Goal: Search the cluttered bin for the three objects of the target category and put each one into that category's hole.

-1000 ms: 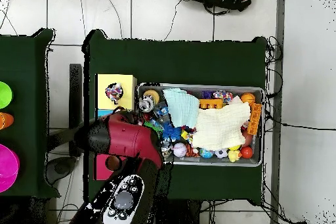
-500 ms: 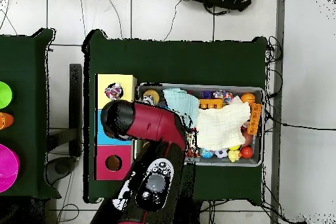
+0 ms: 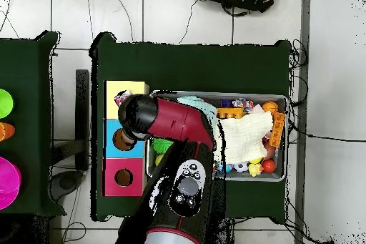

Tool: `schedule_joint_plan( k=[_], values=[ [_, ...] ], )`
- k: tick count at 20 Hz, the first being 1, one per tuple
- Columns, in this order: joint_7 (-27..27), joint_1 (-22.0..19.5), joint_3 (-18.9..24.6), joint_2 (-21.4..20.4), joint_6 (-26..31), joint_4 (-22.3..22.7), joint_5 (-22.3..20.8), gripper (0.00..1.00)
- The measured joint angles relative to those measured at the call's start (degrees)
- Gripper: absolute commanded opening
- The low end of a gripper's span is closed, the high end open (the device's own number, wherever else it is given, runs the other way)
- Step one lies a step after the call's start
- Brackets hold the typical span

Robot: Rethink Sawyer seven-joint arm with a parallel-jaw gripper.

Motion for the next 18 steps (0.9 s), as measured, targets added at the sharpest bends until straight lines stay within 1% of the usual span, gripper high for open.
schedule_joint_plan(
  k=[3,12,18],
  values=[
    [0.0,-0.1,0.9,-0.7,0.0,0.0,0.0,0.00],
    [0.0,-0.1,4.9,-4.9,0.0,0.5,1.2,0.00],
    [0.0,0.0,6.0,-5.5,-1.1,0.7,1.4,0.00]
  ],
)
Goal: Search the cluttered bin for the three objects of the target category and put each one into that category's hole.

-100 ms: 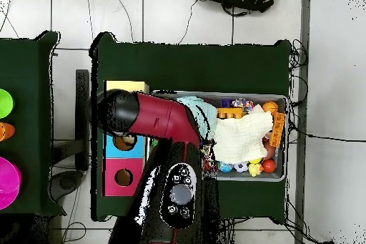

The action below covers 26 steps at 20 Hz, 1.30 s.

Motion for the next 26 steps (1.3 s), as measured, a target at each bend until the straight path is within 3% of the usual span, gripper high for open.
schedule_joint_plan(
  k=[5,15,26],
  values=[
    [0.0,0.0,0.3,0.3,-2.4,0.2,0.0,0.00],
    [0.0,0.6,1.1,2.5,-14.7,0.9,0.4,0.00],
    [0.0,4.3,1.1,3.1,-14.9,1.0,2.7,0.00]
  ],
)
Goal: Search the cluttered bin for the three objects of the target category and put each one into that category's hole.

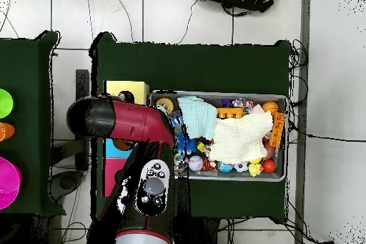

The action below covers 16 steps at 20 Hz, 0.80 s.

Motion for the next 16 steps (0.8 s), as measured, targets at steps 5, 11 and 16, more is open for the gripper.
schedule_joint_plan(
  k=[5,11,16],
  values=[
    [0.0,0.0,0.0,-0.3,0.0,0.3,0.8,0.00],
    [0.0,-0.5,0.0,-0.4,0.0,0.8,1.7,0.00],
    [0.0,-0.5,0.1,-0.4,0.0,1.0,1.8,0.00]
  ],
)
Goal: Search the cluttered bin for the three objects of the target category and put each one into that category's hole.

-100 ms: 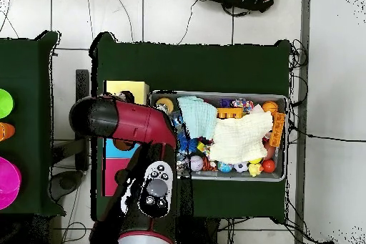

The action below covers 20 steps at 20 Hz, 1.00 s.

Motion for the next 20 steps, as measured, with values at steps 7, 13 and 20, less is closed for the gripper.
schedule_joint_plan(
  k=[7,13,20],
  values=[
    [0.0,0.0,0.1,-0.4,0.9,0.1,0.2,0.00],
    [0.0,0.0,0.0,-2.6,7.8,0.0,0.2,0.00],
    [0.0,0.0,0.0,-5.5,14.2,-0.2,0.2,0.00]
  ],
)
